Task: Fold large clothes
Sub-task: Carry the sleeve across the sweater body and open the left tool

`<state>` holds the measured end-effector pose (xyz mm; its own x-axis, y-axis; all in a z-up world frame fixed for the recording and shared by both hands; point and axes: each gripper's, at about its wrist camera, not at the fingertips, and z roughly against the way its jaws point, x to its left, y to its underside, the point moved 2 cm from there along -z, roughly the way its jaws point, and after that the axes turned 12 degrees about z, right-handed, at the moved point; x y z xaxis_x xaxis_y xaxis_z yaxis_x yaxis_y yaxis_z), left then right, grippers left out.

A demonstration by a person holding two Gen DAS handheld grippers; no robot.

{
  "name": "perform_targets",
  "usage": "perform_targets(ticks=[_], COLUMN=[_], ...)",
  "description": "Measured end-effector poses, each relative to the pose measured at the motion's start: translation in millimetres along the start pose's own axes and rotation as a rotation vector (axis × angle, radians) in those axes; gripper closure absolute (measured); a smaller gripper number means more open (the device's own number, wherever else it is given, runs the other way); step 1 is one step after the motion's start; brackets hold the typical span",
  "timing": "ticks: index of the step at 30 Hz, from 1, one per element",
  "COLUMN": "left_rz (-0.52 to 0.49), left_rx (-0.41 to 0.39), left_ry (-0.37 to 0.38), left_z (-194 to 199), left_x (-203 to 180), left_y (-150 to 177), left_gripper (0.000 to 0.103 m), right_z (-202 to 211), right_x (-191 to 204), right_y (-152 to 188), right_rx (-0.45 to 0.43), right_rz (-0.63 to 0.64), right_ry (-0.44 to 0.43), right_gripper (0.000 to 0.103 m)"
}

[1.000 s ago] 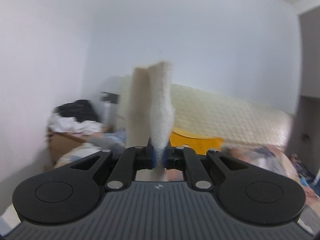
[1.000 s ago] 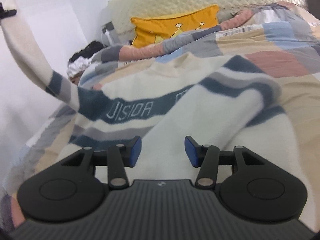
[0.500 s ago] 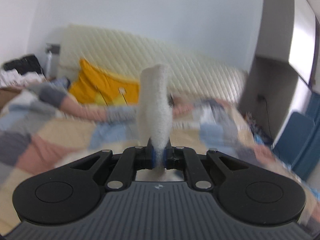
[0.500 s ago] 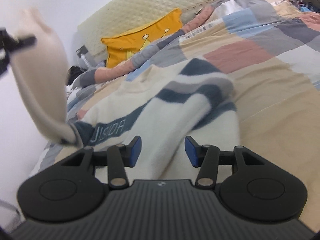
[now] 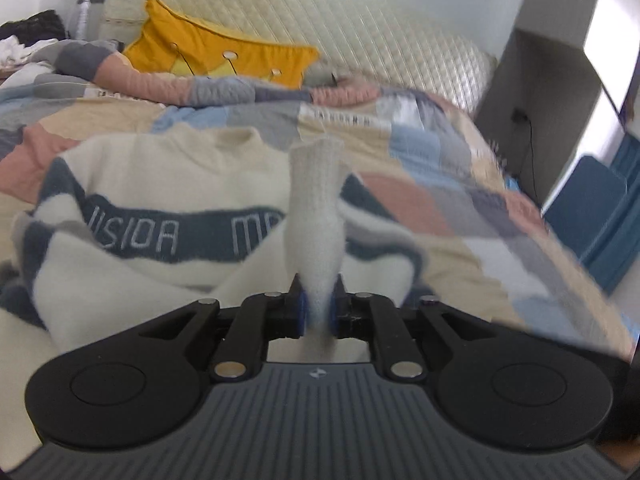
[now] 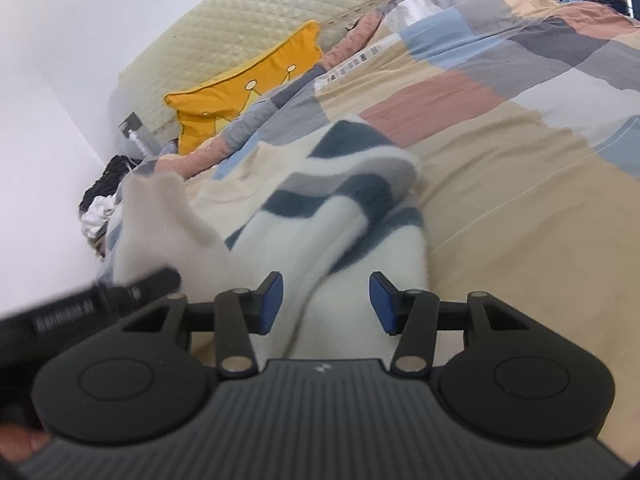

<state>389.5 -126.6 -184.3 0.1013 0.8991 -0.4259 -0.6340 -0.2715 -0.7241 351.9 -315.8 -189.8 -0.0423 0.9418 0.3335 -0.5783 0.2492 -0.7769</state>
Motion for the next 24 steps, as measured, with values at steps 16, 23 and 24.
perform_targets(ticks=[16,23,24], left_rz=[0.062,0.188,0.203], left_rx=[-0.002,0.028,0.032], left_ry=[-0.023,-0.054,-0.053], left_z=[96,87,85], left_x=[63,107,112], left_y=[22,24,23], left_gripper=[0.042,0.042,0.042], right_z=[15,13,12], right_x=[-8,-3,-5], right_y=[-9,-20,-22], right_rx=[-0.084,-0.098,-0.099], right_rz=[-0.005,-0.015,-0.033], right_ry=[0.054,-0.013,-0.021], right_gripper=[0.051,0.051,0.051])
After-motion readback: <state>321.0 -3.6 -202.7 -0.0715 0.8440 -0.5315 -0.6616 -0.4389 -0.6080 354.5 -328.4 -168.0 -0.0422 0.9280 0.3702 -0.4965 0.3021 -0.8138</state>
